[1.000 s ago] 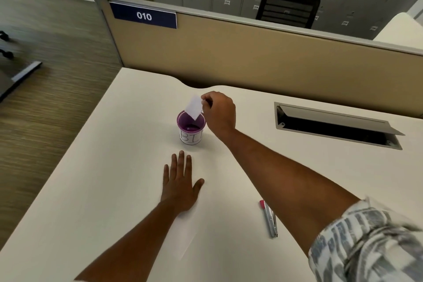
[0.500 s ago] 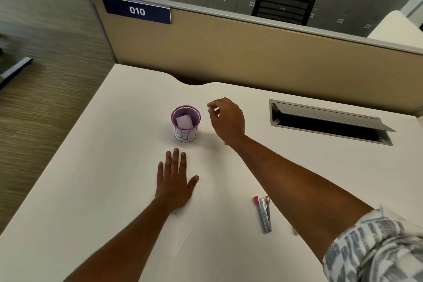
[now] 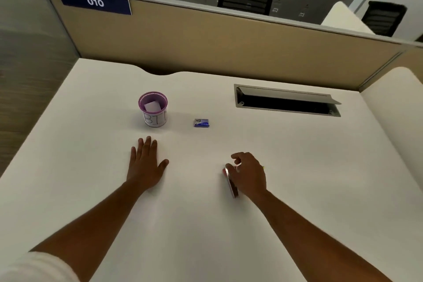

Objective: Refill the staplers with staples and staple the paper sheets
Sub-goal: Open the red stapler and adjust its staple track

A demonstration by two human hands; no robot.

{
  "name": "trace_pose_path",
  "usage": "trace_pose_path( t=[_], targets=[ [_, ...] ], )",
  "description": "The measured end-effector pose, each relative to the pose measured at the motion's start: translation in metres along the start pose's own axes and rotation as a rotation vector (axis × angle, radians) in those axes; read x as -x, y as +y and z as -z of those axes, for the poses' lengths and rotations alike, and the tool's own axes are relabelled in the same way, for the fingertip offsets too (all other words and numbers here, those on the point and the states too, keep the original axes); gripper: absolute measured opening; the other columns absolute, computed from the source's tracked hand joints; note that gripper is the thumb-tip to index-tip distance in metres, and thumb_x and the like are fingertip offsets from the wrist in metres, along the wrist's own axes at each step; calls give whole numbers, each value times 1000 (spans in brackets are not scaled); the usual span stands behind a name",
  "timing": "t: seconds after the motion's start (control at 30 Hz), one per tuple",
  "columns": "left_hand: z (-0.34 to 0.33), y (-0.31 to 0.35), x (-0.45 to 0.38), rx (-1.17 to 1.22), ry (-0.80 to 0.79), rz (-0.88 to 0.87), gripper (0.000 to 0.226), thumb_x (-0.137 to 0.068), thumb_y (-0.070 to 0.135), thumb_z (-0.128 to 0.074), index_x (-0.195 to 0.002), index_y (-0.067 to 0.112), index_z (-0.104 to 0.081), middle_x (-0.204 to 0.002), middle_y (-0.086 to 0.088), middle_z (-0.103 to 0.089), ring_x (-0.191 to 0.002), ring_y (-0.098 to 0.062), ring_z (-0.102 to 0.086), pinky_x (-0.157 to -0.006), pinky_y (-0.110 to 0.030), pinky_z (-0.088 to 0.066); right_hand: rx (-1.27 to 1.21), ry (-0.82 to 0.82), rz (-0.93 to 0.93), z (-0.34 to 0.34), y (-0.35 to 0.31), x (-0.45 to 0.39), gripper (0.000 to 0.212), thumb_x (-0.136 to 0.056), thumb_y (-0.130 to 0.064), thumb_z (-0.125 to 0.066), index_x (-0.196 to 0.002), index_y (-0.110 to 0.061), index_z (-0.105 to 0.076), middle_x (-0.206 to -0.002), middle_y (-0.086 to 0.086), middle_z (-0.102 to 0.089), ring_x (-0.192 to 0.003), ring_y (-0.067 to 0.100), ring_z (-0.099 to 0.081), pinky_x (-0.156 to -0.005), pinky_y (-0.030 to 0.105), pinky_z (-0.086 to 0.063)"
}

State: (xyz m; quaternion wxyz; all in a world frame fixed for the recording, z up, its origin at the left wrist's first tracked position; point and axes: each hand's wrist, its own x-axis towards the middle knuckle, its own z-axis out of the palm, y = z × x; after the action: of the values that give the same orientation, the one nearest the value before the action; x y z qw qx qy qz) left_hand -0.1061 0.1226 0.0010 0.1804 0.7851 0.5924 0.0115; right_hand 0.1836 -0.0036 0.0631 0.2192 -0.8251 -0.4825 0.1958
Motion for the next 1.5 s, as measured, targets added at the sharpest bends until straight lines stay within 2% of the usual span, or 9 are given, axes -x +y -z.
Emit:
trace_pose_path(
  t=[0.1,0.23,0.37,0.5,0.63,0.73,0.97,1.23,1.5],
  targets=[
    [-3,15,27,30,38,-44,81,-100,50,-44,-159,6,-11,-169,-7,0,-156,-27,10,-126,-45,4,68,5,-49,-11,18,28,56,-85,-61,-66,-128,-26,-57,-119,-6,-60,-111,13,-63,-114,41,-38],
    [-15,47,73,202,55,-80,77,-99,45,-52,-158,9,-19,-169,-3,-8,-156,-24,8,-125,-41,4,52,-11,-109,-15,25,50,69,-80,-53,-72,-136,-22,-47,-125,-5,-56,-119,18,-57,-89,35,-52],
    [-27,86,117,522,46,12,72,-99,36,-57,-157,11,-23,-167,-3,-20,-156,-22,5,-126,-39,3,13,-17,-105,-16,27,58,60,-85,-39,-72,-137,-21,-49,-121,-4,-64,-131,19,-51,-93,34,-49],
    [-24,117,148,737,8,112,64,-99,37,-58,-155,24,-29,-168,-4,-14,-156,-23,-6,-125,-41,-11,-78,-45,-111,-15,33,63,54,-90,-30,-69,-139,-17,-52,-117,-2,-69,-120,18,-61,-98,33,-47],
    [-11,146,156,907,15,167,40,-98,29,-62,-136,25,-51,-141,8,-57,-138,-14,-47,-107,-25,-38,-225,-19,-142,-12,32,78,48,-91,-26,-72,-135,-13,-57,-94,-9,-71,-97,14,-68,-87,26,-47],
    [2,167,156,1104,-85,305,29,-99,34,-58,-127,33,-55,-128,13,-62,-118,-7,-58,-89,-20,-44,-547,-53,-245,-6,30,99,45,-90,-22,-75,-131,-15,-59,-88,-7,-73,-78,14,-72,-79,35,-59],
    [6,188,167,1399,-205,315,30,-106,29,-45,-130,17,-61,-130,-3,-65,-119,-25,-65,-108,-41,-49,-1022,-212,-260,19,26,151,28,-92,-11,-73,-117,-23,-67,-93,7,-77,-88,21,-76,-72,28,-62],
    [-2,195,183,1544,-309,328,34,-107,24,-42,-127,9,-64,-114,-9,-69,-106,-25,-65,-102,-45,-51,-944,-300,-194,30,30,178,19,-95,-13,-69,-111,-23,-71,-97,1,-79,-91,21,-77,-74,32,-64],
    [-5,199,182,1502,-317,251,33,-106,28,-40,-114,19,-70,-111,-14,-73,-108,-35,-67,-96,-56,-51,-546,-31,-2,49,19,163,20,-91,-30,-74,-105,-40,-66,-90,-23,-70,-84,0,-70,-67,17,-58]
  ],
)
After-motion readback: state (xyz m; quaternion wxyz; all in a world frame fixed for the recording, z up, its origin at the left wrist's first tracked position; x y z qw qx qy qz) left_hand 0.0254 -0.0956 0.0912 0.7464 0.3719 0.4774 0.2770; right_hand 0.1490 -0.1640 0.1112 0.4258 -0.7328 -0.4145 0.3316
